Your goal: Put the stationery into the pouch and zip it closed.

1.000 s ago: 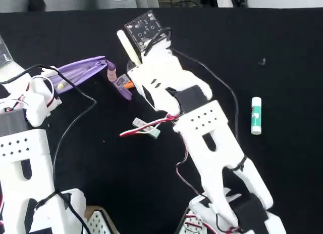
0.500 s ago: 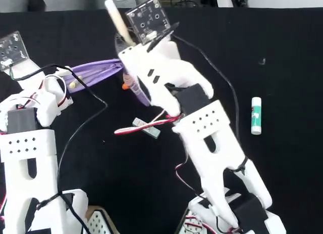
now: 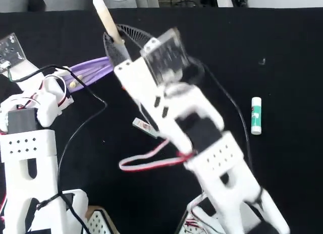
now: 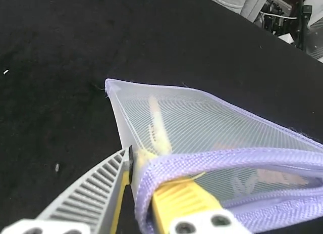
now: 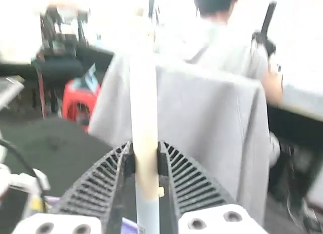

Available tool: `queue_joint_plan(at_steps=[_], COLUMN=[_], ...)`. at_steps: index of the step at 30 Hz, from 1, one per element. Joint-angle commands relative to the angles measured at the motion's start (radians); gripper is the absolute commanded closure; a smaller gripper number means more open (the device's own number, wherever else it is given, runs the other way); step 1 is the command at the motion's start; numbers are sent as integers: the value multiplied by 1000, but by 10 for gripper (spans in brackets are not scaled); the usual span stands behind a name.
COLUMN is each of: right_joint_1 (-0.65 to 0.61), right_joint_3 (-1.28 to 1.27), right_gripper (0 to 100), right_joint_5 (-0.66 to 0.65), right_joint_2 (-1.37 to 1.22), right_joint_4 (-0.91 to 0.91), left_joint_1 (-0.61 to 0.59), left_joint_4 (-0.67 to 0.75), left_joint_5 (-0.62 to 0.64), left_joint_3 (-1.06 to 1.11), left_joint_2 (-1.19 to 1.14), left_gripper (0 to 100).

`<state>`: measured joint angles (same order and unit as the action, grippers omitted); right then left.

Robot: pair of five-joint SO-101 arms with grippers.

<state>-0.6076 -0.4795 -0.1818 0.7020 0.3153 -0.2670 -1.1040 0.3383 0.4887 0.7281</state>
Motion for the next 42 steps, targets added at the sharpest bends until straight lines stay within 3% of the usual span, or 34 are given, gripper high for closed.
queue_joint_plan(at_steps=[1, 9, 18, 27, 33, 42], right_joint_1=[-61, -123, -158, -153, -135, -104], right_joint_3=[-159, -348, -593, -591, -630, -611], right_gripper=[988, 988, 988, 988, 988, 988], right_joint_5=[2, 3, 3, 2, 5, 6], right_joint_2=[160, 211, 206, 143, 44, -119], right_joint_4=[-210, -414, -821, -855, -1046, -1138], left_joint_1=[67, 142, 140, 142, 136, 139], left_joint_4=[3, -5, -6, -8, -5, -3], left_joint_5=[14, 14, 15, 15, 15, 15], left_joint_3=[-8, -8, -8, -8, -2, 5], left_joint_2=[20, 20, 20, 20, 20, 21], left_gripper=[972, 972, 972, 971, 971, 971])
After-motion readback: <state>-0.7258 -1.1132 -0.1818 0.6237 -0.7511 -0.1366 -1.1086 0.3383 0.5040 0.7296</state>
